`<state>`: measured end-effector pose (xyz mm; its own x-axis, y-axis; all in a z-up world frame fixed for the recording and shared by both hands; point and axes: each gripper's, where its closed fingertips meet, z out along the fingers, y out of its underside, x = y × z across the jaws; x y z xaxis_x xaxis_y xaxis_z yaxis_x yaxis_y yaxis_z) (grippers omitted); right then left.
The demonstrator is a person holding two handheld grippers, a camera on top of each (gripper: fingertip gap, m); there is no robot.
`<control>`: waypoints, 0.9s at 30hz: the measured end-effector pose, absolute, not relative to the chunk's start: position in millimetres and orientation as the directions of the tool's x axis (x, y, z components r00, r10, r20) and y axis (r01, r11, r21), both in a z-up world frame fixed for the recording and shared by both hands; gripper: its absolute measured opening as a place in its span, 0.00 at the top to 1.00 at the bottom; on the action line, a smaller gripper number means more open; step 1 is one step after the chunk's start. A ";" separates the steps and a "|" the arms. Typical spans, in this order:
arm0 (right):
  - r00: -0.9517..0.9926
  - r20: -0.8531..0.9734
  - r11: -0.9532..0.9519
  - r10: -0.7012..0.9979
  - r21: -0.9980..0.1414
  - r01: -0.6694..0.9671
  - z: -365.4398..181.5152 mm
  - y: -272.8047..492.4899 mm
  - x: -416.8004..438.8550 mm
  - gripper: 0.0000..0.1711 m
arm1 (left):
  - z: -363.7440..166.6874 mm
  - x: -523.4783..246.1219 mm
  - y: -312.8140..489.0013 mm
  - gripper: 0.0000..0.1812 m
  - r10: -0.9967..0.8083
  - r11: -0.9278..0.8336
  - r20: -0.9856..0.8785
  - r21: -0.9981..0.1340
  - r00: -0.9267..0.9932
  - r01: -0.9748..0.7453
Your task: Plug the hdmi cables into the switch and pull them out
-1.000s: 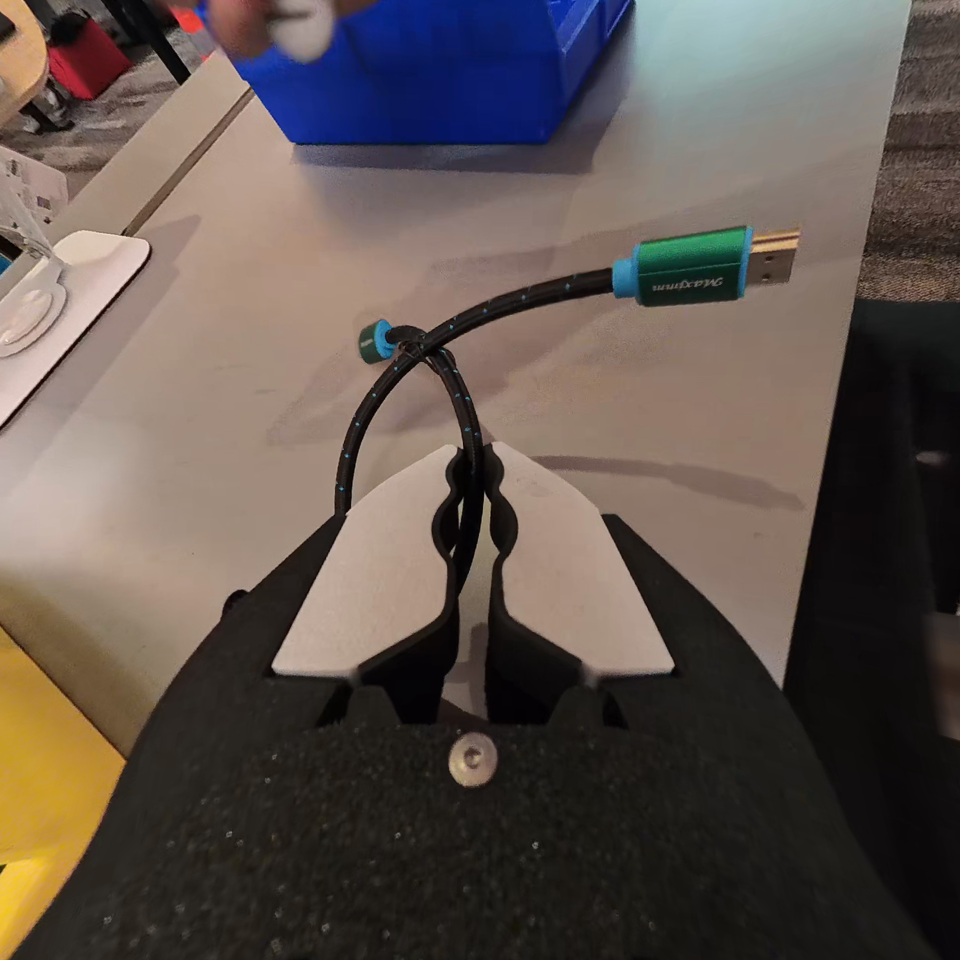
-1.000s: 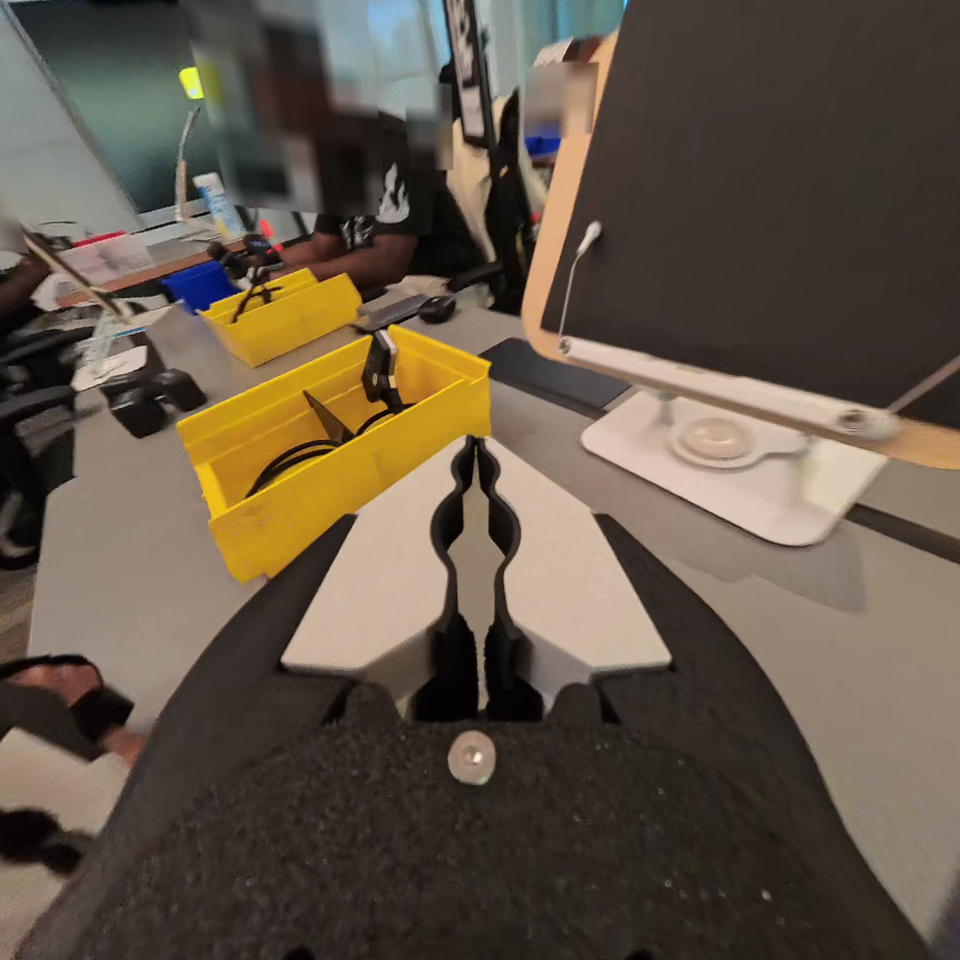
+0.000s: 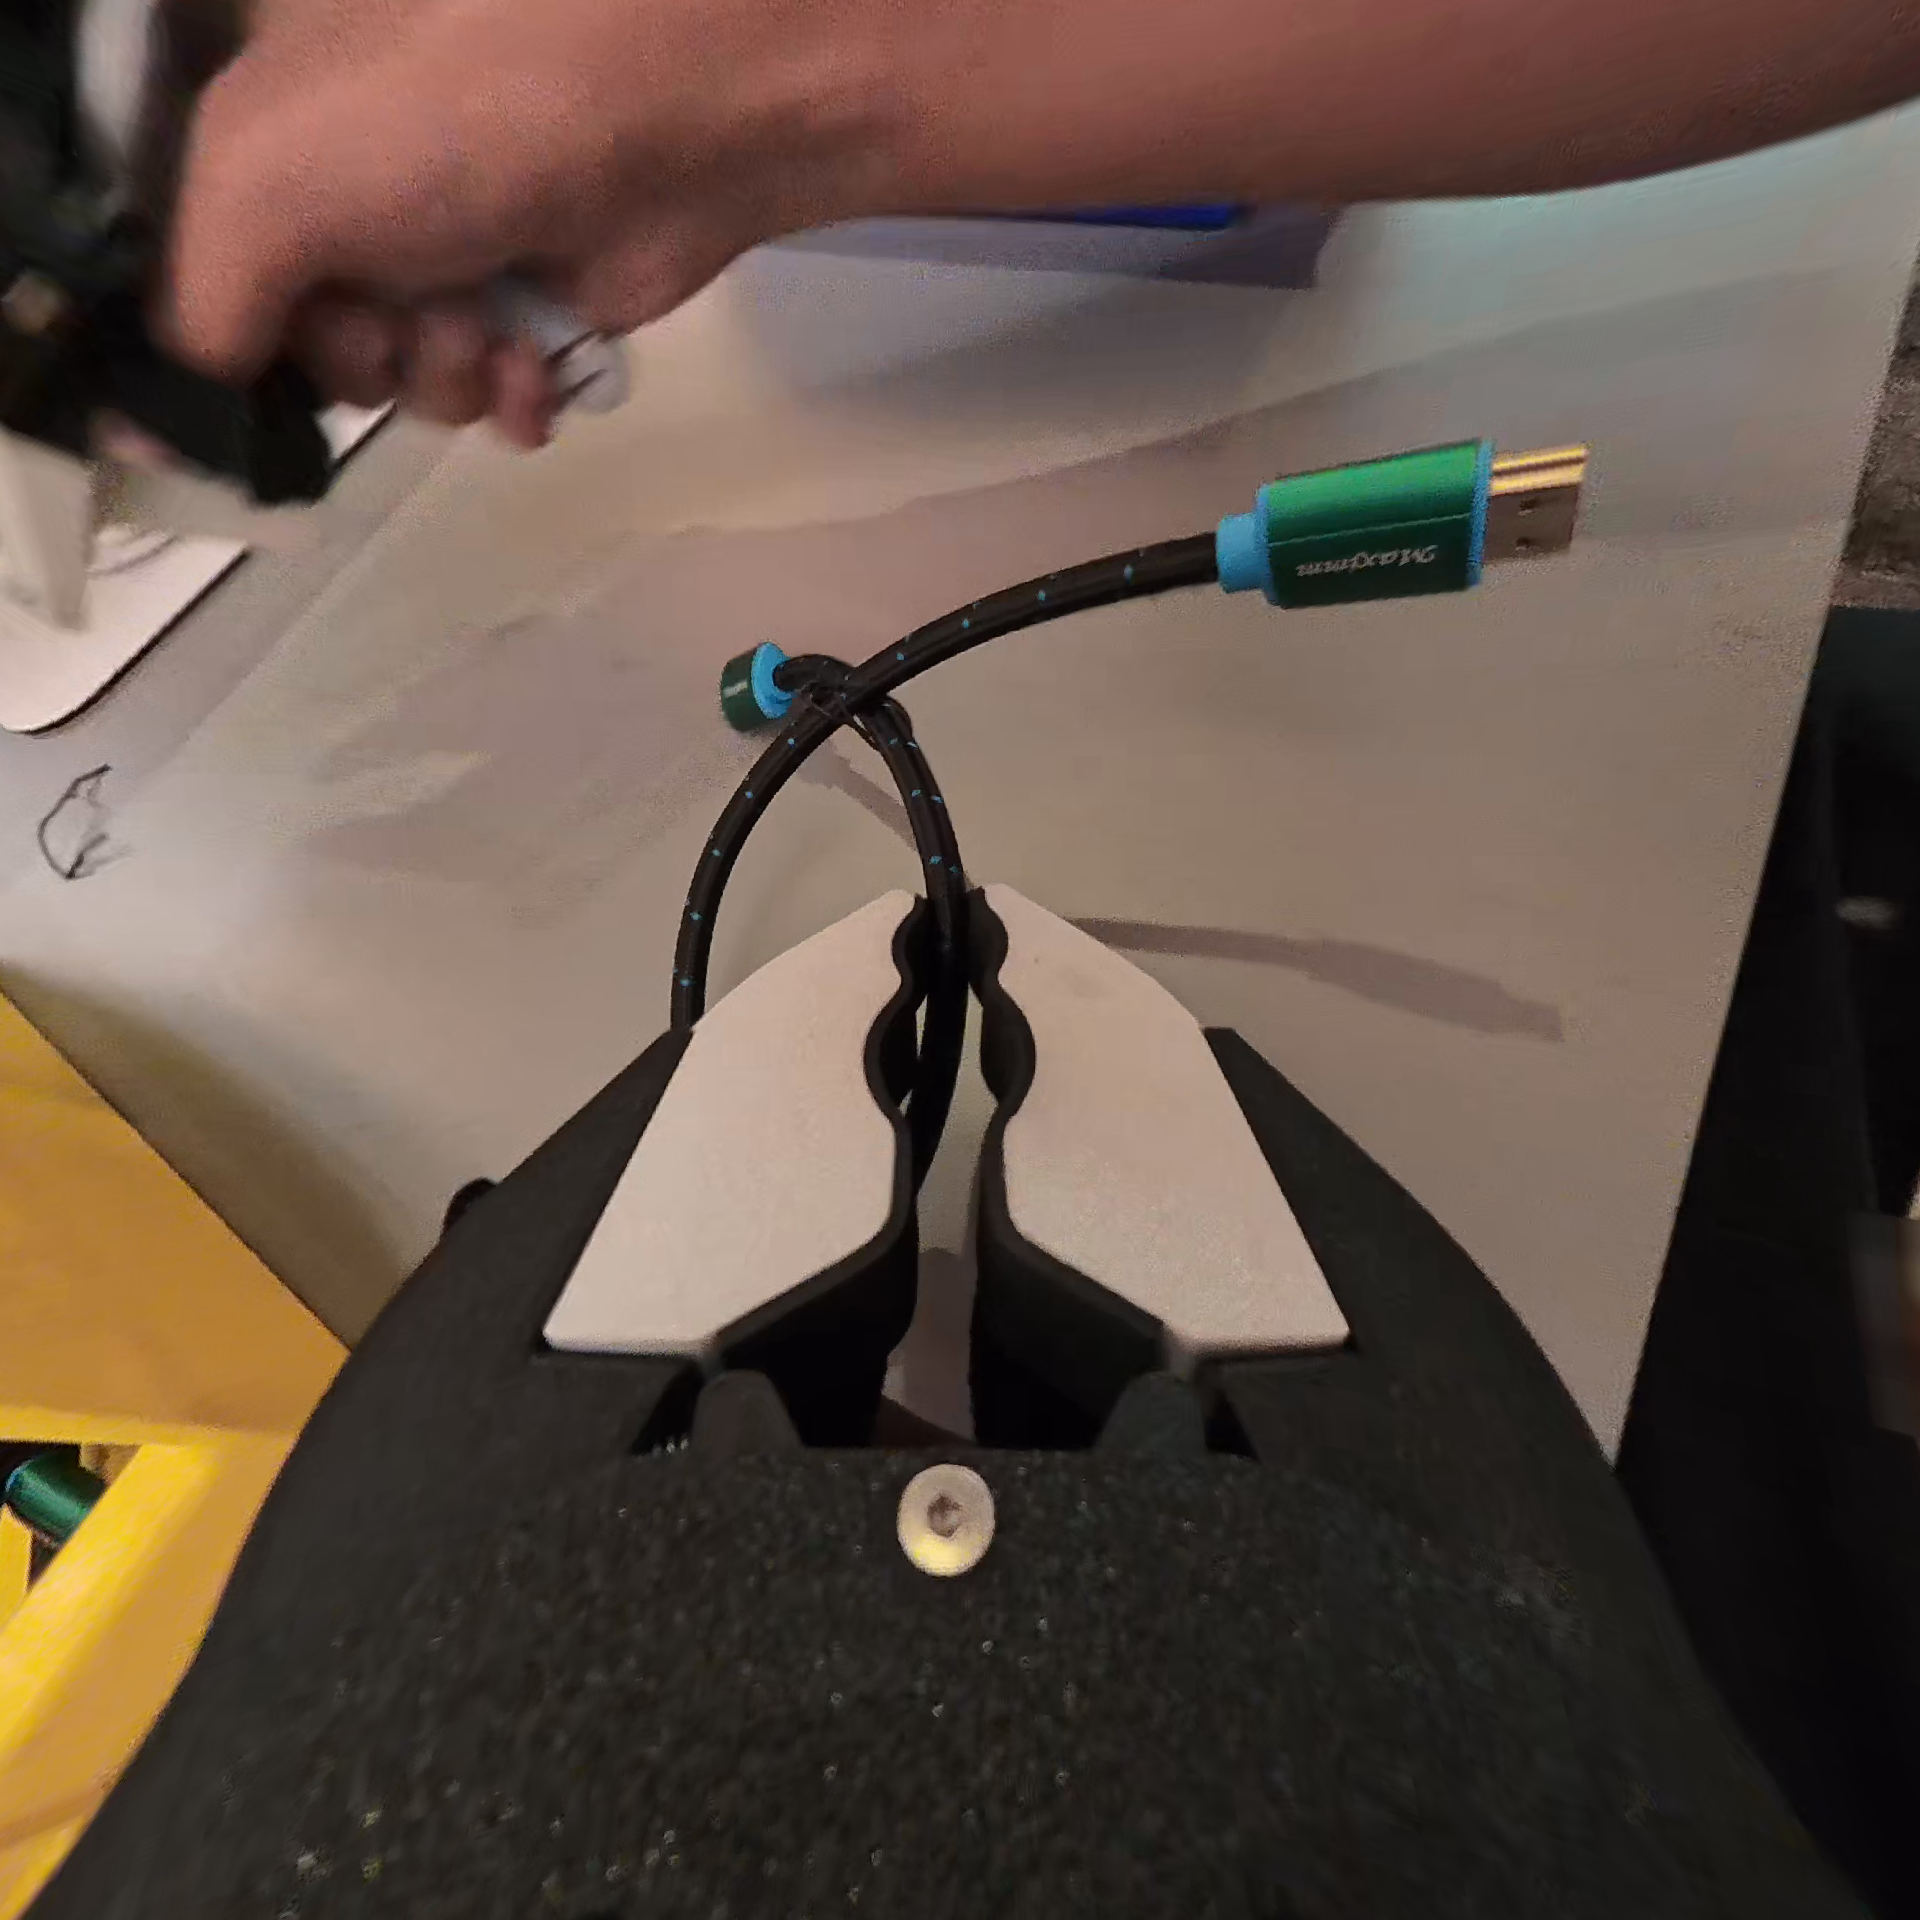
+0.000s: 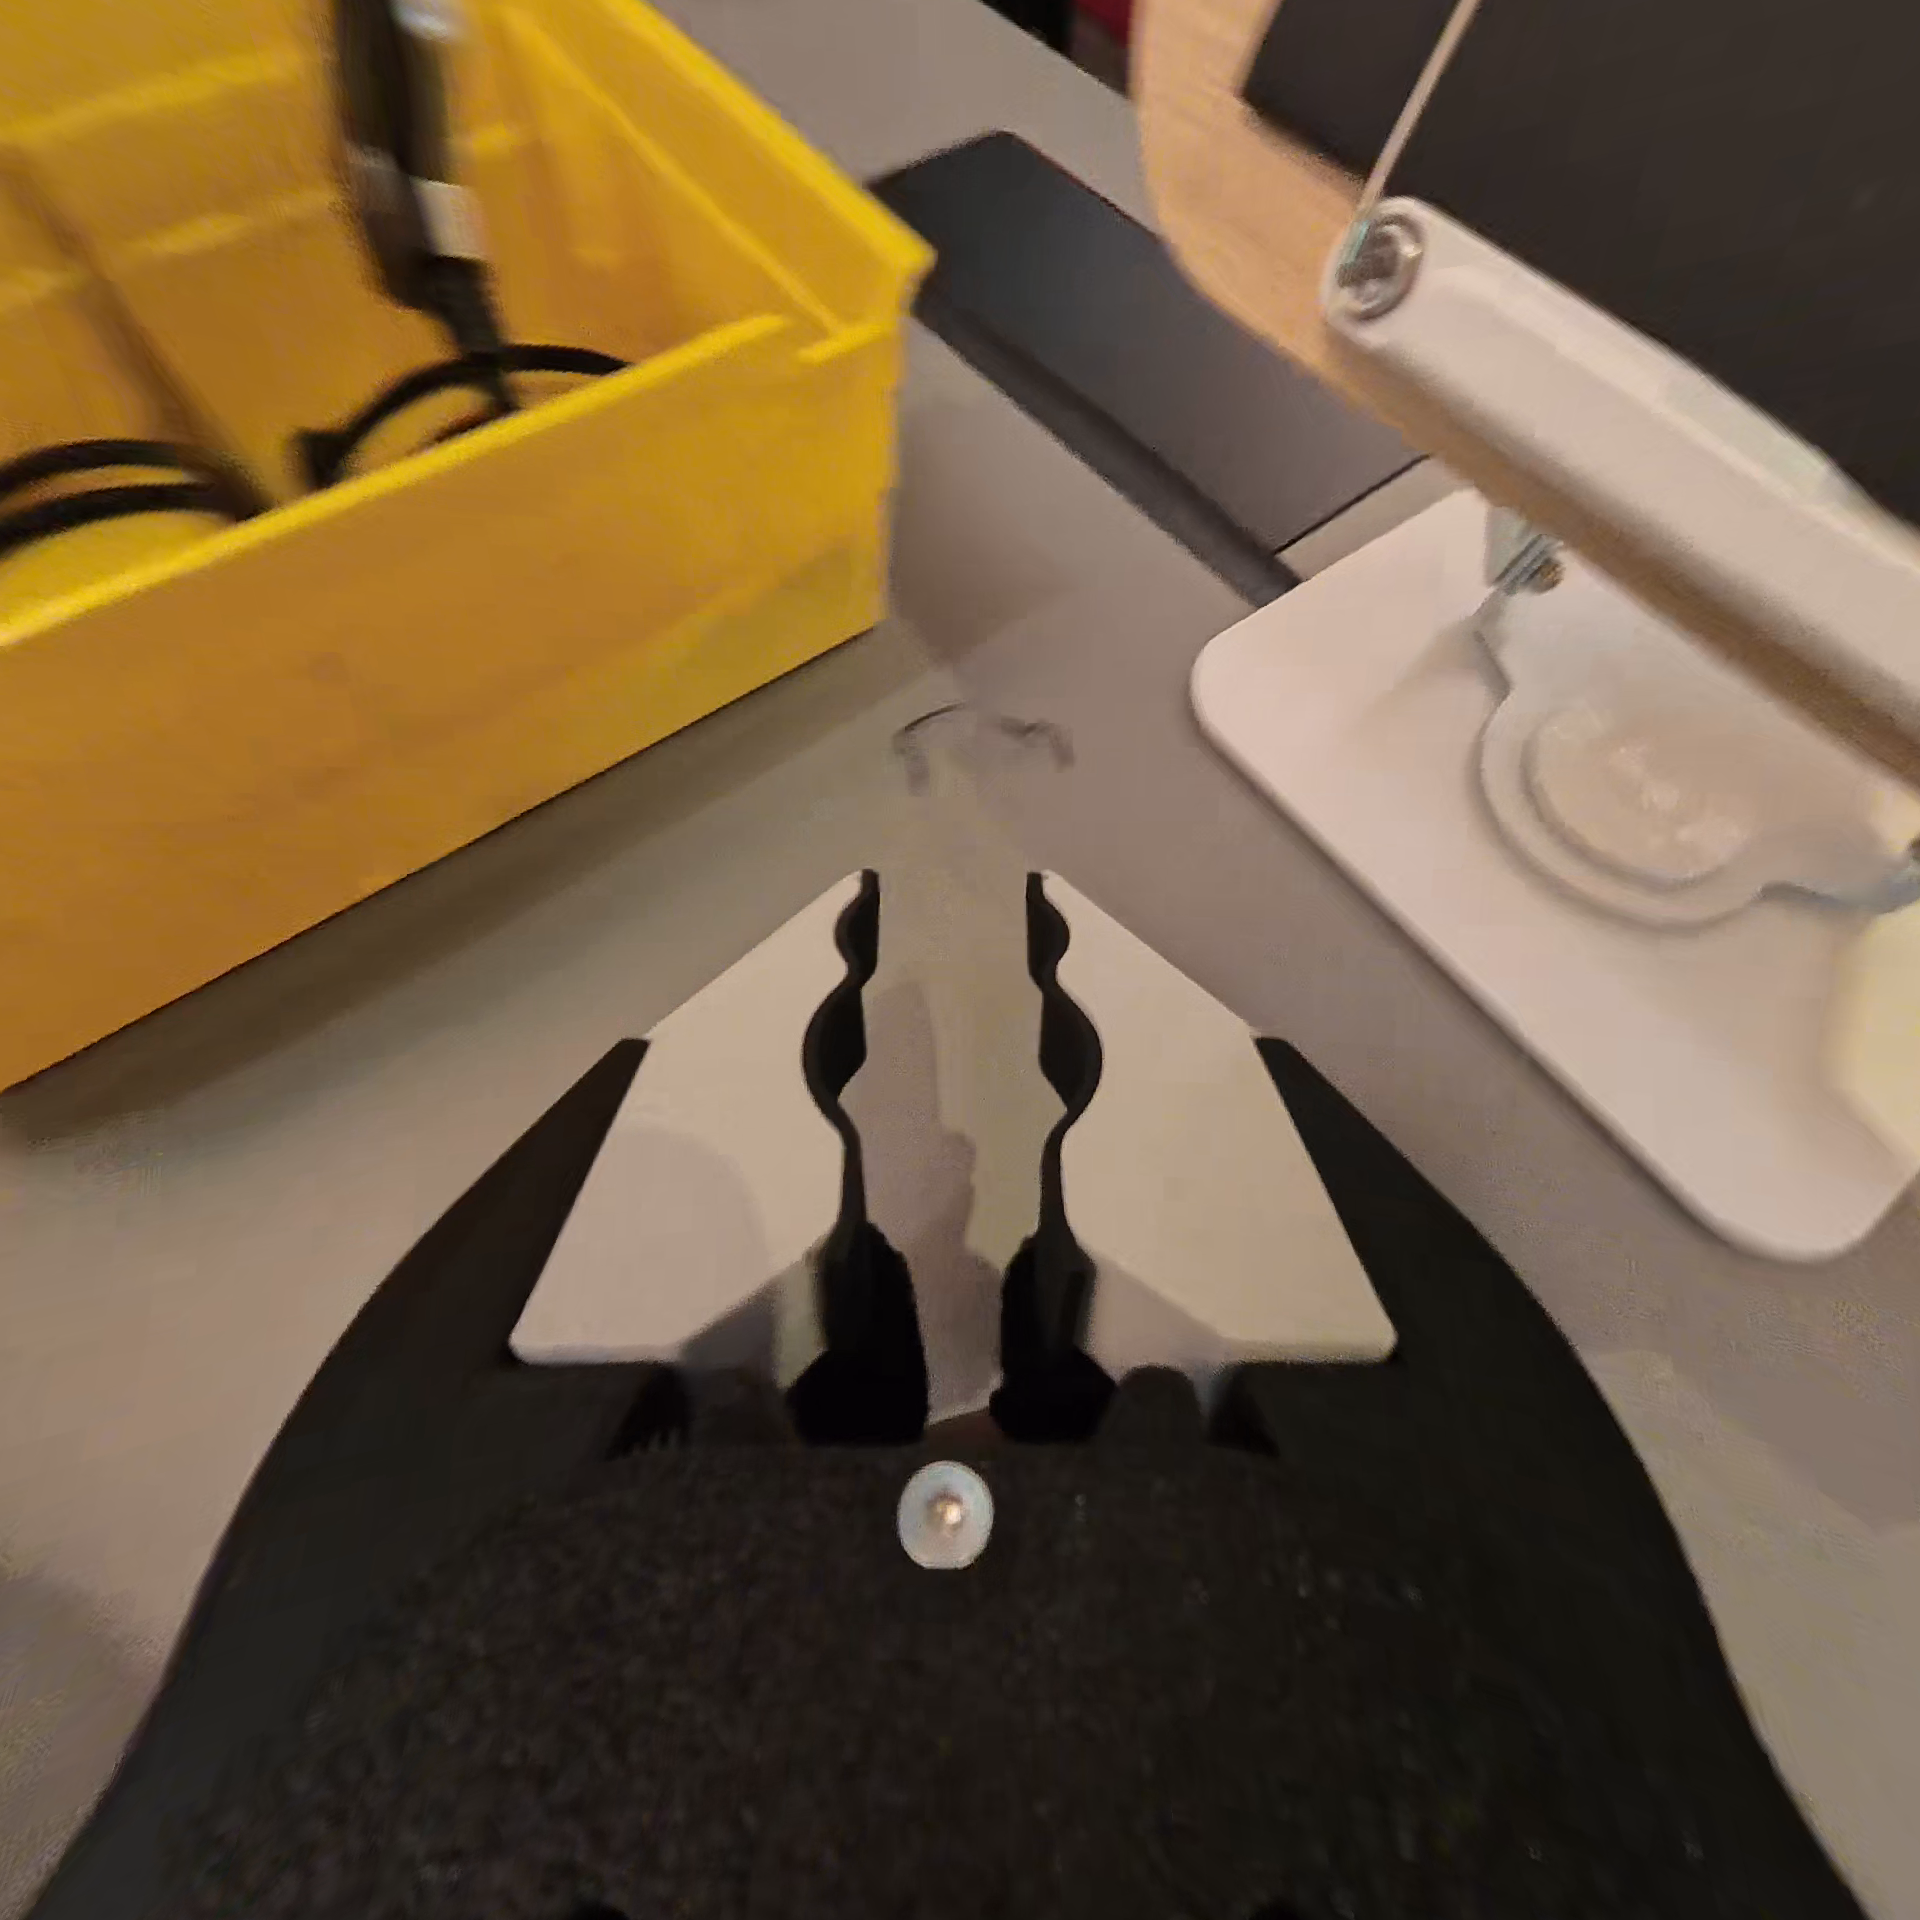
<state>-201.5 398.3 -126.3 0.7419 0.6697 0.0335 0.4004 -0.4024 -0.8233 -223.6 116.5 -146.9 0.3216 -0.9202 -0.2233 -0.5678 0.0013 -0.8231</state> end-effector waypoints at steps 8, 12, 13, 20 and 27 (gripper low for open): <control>0.755 0.079 -0.300 0.651 -0.887 0.352 -98.4 203.8 -125.5 0.84 | -121.5 -218.5 118.5 0.97 -0.915 -0.105 -0.068 -0.911 0.397 -0.399; 0.709 -0.041 -0.249 0.704 -0.949 0.192 -92.4 134.7 -148.1 0.84 | -92.6 -209.0 103.8 0.97 -0.935 -0.217 0.147 -0.957 0.323 -0.191; 0.703 -0.079 -0.231 0.707 -0.965 0.123 -86.7 125.7 -155.4 0.85 | -86.5 -207.9 101.3 0.97 -0.936 -0.225 0.168 -0.962 0.308 -0.157; 0.628 -0.199 -0.250 0.753 -0.968 -0.007 -78.6 110.3 -180.9 0.87 | -90.9 -200.3 87.9 0.97 -0.952 -0.112 0.039 -0.967 0.303 -0.228; 0.478 -0.341 -0.338 0.809 -0.936 -0.095 -69.4 105.7 -185.4 0.91 | -87.2 -208.1 89.2 0.97 -0.926 0.046 -0.140 -0.963 0.350 -0.266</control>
